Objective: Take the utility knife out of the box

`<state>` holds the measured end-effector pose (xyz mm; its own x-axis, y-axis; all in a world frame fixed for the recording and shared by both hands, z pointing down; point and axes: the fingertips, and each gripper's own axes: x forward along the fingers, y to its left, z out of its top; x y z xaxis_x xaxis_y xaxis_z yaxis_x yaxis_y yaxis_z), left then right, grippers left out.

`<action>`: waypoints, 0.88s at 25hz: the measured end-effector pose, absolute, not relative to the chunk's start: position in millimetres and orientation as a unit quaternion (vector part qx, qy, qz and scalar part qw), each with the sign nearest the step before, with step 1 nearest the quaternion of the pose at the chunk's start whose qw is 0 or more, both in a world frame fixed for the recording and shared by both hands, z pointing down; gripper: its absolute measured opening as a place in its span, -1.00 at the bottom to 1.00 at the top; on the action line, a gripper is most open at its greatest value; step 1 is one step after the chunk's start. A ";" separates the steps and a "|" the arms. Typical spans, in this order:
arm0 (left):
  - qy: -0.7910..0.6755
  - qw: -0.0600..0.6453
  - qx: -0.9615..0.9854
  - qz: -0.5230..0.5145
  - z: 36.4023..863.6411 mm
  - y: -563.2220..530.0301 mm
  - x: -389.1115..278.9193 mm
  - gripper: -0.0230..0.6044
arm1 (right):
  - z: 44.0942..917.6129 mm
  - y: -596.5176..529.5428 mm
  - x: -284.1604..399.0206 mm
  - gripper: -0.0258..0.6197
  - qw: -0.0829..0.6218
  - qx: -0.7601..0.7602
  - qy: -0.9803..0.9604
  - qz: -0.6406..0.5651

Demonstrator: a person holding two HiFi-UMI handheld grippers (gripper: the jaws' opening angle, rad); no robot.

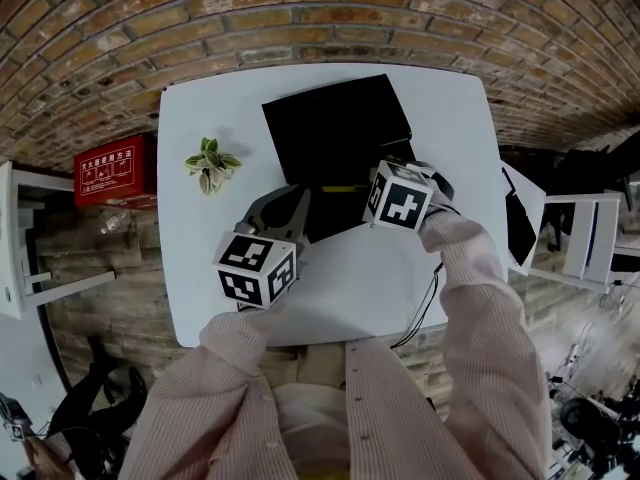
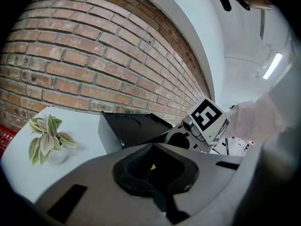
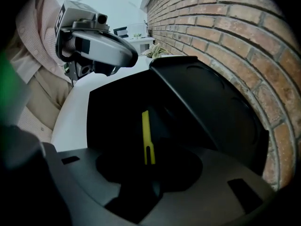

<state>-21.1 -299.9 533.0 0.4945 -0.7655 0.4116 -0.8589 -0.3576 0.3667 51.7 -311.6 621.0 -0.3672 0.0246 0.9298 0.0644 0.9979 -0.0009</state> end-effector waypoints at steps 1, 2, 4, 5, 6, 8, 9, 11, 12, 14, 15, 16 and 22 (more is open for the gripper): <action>-0.496 0.276 0.819 0.085 533.5 -300.1 -21.9 -0.95 | 622.1 -311.3 51.9 -0.46 0.564 -0.029 -0.825 -0.018; -0.497 0.276 0.818 0.084 533.8 -300.2 -22.5 -0.95 | 622.5 -311.0 52.1 -0.46 0.565 -0.031 -0.825 -0.017; -0.499 0.277 0.817 0.083 534.0 -300.8 -23.8 -0.95 | 622.5 -310.3 52.0 -0.48 0.564 -0.035 -0.825 -0.014; -0.500 0.278 0.816 0.083 534.0 -301.0 -24.4 -0.95 | 622.7 -309.6 51.9 -0.50 0.564 -0.037 -0.825 -0.012; -0.501 0.278 0.815 0.083 534.1 -301.1 -24.9 -0.95 | 623.3 -308.4 52.1 -0.50 0.563 -0.040 -0.825 -0.010; -0.503 0.278 0.814 0.083 534.2 -301.1 -25.5 -0.95 | 625.1 -305.8 52.7 -0.54 0.563 -0.045 -0.825 -0.006; -0.504 0.278 0.814 0.083 534.3 -301.1 -25.7 -0.95 | 625.5 -304.9 52.8 -0.55 0.563 -0.048 -0.825 -0.007; -0.505 0.278 0.813 0.084 535.1 -300.9 -25.4 -0.95 | 624.8 -304.7 52.9 -0.71 0.563 -0.053 -0.824 -0.016; -0.504 0.278 0.813 0.085 535.9 -300.8 -24.9 -0.95 | 624.3 -305.2 52.8 -0.71 0.563 -0.053 -0.825 -0.020; -0.504 0.279 0.813 0.088 537.2 -300.6 -24.1 -0.95 | 625.1 -305.2 52.9 -0.71 0.560 -0.051 -0.827 -0.016; -0.503 0.279 0.813 0.088 537.4 -300.3 -23.7 -0.95 | 625.5 -304.6 52.9 -0.71 0.559 -0.051 -0.828 -0.014; -0.503 0.279 0.813 0.087 537.0 -300.0 -23.2 -0.95 | 625.1 -304.2 52.8 -0.71 0.559 -0.051 -0.828 -0.015; -0.498 0.276 0.817 0.090 535.1 -296.3 -21.1 -0.95 | 613.2 -308.0 49.4 -0.71 0.546 -0.031 -0.837 -0.027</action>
